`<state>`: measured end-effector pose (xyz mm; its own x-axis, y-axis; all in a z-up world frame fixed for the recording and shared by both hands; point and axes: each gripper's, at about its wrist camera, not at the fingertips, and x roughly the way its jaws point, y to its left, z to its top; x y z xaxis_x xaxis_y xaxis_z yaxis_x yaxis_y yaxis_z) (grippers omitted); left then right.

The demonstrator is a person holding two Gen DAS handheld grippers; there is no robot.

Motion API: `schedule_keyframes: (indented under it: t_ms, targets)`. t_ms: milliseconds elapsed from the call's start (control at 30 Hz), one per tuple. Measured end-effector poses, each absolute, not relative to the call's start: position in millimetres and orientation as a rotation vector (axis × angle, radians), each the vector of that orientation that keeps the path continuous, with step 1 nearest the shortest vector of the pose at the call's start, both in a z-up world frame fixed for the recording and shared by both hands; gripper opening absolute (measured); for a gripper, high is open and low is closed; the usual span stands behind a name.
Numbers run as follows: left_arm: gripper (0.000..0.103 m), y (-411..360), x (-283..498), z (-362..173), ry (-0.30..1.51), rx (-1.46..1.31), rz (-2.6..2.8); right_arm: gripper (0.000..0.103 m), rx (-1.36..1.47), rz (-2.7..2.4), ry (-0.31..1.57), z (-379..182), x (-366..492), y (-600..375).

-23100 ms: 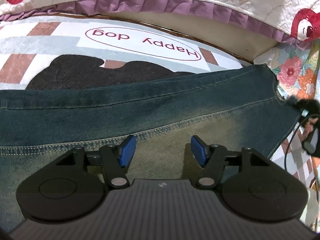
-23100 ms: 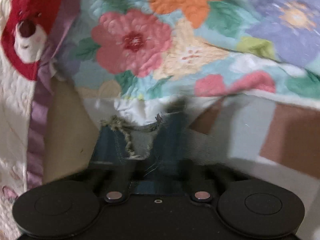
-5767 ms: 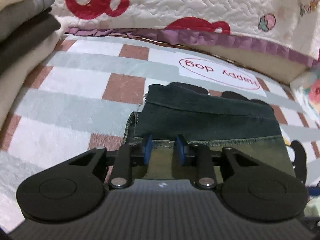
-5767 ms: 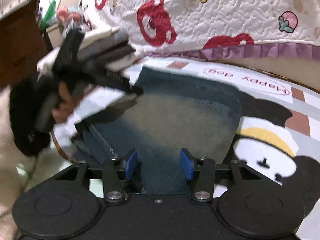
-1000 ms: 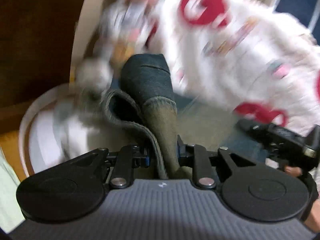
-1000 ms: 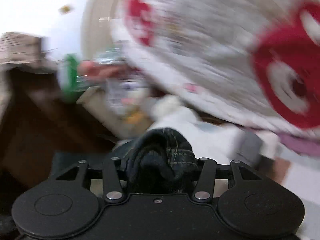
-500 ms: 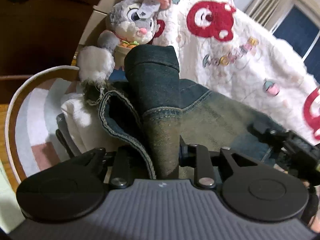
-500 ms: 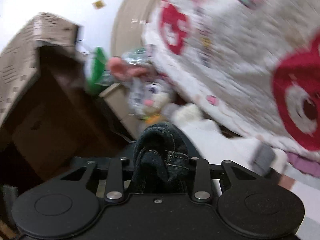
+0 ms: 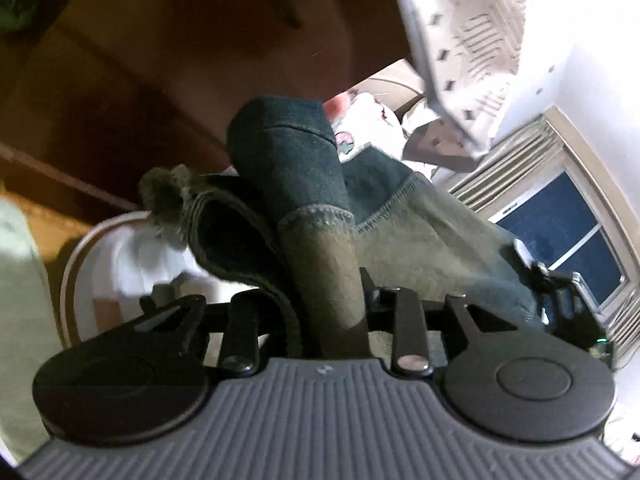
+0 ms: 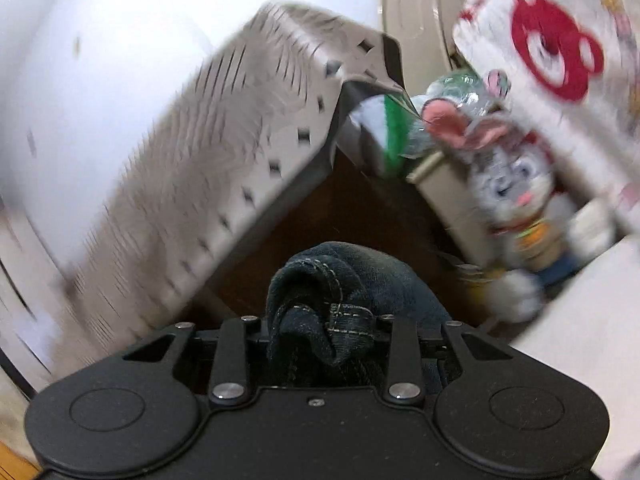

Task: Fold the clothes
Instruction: 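Lift the folded jeans with both grippers and carry them toward the clothes stack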

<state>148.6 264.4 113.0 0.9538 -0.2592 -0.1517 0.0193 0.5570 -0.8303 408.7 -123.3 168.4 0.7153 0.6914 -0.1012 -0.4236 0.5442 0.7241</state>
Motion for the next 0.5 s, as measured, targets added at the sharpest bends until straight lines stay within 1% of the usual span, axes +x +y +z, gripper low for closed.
schedule_keyframes:
  t_ms: [33,100,167,200,300,333,433,500]
  targets:
    - [0.028,259,155,120,0.264,-0.95,-0.157,0.038,0.799,0.694,0.386,163,417,-132]
    - [0.032,240,182,129,0.267,-0.87,-0.122,0.039,0.927,0.705,0.358,149,434,-151]
    - [0.05,214,228,120,0.312,-0.802,-0.119,0.043,1.03,0.613,0.375,100,456,-195]
    - [0.05,201,256,106,0.359,-0.783,-0.126,0.045,1.03,0.522,0.386,74,461,-215]
    - [0.043,162,328,51,0.552,-0.719,-0.149,0.048,1.019,0.205,0.471,-10,461,-271]
    - [0.041,155,330,47,0.55,-0.684,-0.157,0.048,1.013,0.122,0.503,-34,458,-285]
    - [0.042,134,337,34,0.54,-0.58,-0.182,0.048,1.076,0.125,0.485,-73,442,-307]
    - [0.046,131,331,34,0.527,-0.575,-0.223,0.052,1.146,0.171,0.457,-87,432,-316]
